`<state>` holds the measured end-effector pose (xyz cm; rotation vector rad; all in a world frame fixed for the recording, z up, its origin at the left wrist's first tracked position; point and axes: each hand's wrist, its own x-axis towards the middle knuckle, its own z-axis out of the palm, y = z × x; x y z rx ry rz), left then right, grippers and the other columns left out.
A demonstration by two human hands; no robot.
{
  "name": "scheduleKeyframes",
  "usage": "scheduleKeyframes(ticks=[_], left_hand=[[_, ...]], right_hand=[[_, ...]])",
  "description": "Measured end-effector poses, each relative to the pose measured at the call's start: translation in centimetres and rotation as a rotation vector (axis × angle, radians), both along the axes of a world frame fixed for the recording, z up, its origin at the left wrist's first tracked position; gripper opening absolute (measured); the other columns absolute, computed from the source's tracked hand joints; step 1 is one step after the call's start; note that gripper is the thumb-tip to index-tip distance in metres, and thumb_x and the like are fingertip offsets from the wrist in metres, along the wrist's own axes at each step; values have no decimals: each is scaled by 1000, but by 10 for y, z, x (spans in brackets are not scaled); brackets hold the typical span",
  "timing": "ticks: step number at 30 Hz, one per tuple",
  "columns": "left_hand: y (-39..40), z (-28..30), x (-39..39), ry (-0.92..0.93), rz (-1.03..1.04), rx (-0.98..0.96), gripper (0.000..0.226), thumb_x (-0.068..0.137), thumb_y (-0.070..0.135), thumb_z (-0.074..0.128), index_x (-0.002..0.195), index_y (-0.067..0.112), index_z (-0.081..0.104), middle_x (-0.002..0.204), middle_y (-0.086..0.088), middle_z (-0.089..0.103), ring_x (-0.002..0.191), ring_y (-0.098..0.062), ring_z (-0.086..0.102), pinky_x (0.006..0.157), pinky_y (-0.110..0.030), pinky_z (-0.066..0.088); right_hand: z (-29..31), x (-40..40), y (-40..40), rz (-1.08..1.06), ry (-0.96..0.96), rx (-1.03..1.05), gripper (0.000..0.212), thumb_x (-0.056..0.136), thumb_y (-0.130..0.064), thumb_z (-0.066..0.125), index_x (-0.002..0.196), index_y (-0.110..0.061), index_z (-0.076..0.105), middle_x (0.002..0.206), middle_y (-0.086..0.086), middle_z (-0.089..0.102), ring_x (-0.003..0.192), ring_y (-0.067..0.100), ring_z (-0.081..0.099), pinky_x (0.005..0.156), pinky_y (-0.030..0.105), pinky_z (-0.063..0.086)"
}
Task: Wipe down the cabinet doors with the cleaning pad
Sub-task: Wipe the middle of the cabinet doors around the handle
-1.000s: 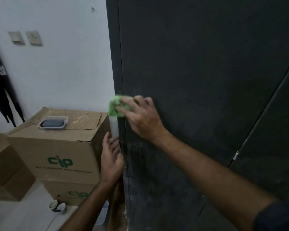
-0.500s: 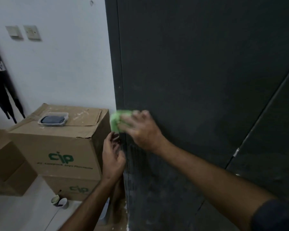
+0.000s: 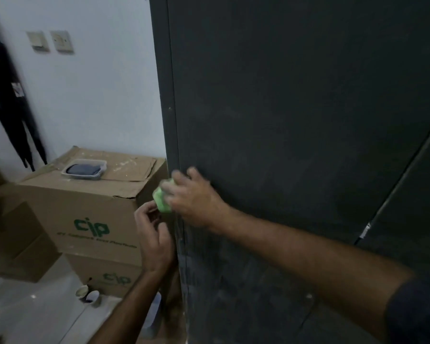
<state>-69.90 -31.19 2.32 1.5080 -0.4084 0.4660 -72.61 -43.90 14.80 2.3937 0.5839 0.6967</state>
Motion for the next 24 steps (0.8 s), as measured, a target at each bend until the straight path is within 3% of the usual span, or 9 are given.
scheduleKeyframes(ticks=[4,7,8,10,12,15,19,21,24], left_hand=[[-5,0,3,-115,24,31,49,83,8,44,130,22,48,125,15,49,115,-23,53,102,-41,48],[-4,1,8,-185,78,3,48,81,7,47,127,22,49,117,13,48,110,-14,53,95,-29,48],[-2,1,10,-214,97,-1,47,82,7,48,128,21,50,117,12,48,109,-10,52,93,-25,47],[-2,3,13,-279,104,-4,45,85,8,47,128,20,49,116,13,49,110,-5,51,92,-21,46],[-8,7,17,-358,88,-29,43,87,8,45,128,20,49,120,8,50,111,-11,52,92,-24,47],[-22,8,31,-471,87,-79,44,87,7,45,129,22,50,124,9,51,113,-21,54,94,-29,46],[-31,-5,44,-491,97,-112,46,85,4,44,130,13,53,127,-2,52,116,-23,54,97,-35,46],[-36,-11,49,-550,76,-75,46,86,6,42,130,9,55,127,-5,53,118,-19,54,98,-32,46],[-45,-17,56,-673,2,-40,48,91,11,39,133,-1,57,132,-10,53,124,-25,53,102,-33,46]], right_hand=[[15,13,-13,37,-246,278,41,93,-16,44,125,-21,70,138,-3,62,112,28,46,82,42,38],[-54,-17,-19,65,-98,-19,45,98,-23,35,126,-29,69,141,-9,60,120,22,58,87,40,49],[-68,-24,-19,22,15,-111,44,98,-25,34,128,-30,66,145,-9,56,124,22,56,90,40,48],[-66,-16,-22,26,6,-161,37,98,-27,45,130,-27,63,147,-6,51,128,25,48,94,44,43],[-40,5,-21,43,-184,20,37,93,-23,57,129,-25,65,146,-5,54,123,29,45,89,45,39],[-33,19,-24,87,-428,257,40,93,-17,53,130,-21,67,144,-5,59,117,30,41,83,43,36],[-114,-3,-45,197,-281,-65,29,96,-34,57,122,-32,71,139,-9,63,118,25,42,86,40,37],[-109,-1,-62,237,-260,-142,24,93,-37,63,114,-32,73,134,-9,65,115,23,42,84,39,37],[-77,12,-68,206,-521,166,27,93,-22,61,118,-25,71,135,-6,65,108,25,42,80,41,36]])
